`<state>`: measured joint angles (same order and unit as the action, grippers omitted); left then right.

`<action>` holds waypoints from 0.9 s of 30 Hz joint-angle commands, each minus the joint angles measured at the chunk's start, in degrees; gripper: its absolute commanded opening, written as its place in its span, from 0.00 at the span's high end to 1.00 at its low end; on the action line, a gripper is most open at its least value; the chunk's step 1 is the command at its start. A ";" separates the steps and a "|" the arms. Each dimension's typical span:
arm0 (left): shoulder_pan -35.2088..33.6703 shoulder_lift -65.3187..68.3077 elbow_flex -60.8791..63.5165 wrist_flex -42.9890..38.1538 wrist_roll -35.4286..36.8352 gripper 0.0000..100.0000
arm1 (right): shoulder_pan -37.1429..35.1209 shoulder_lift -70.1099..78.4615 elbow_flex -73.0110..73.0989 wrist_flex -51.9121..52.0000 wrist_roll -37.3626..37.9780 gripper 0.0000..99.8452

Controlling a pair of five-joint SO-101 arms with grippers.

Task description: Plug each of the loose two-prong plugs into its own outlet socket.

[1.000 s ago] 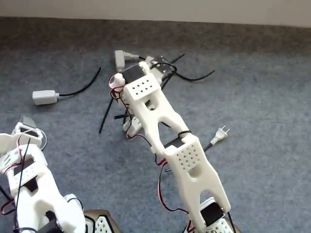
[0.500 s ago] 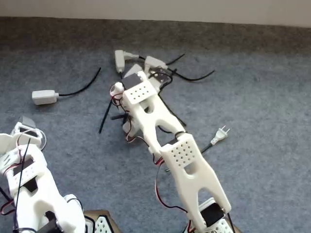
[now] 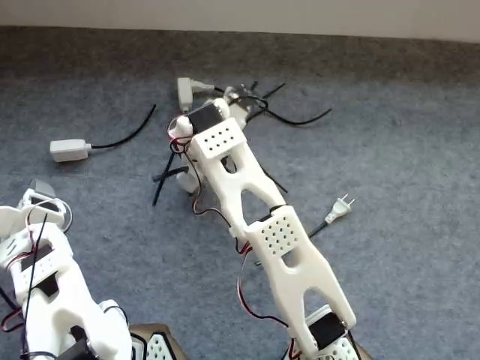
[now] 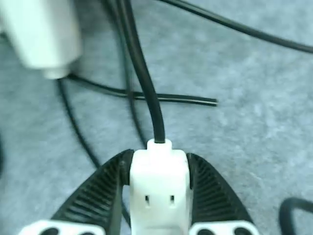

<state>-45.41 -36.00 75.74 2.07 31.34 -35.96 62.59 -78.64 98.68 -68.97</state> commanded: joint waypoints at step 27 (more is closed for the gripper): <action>1.01 -0.40 -0.22 -0.62 -0.09 0.78 | 21.76 -1.54 -15.87 -3.03 92.04 0.96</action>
<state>-45.41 -36.00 75.74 2.07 31.34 -15.03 62.51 -94.02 94.73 20.97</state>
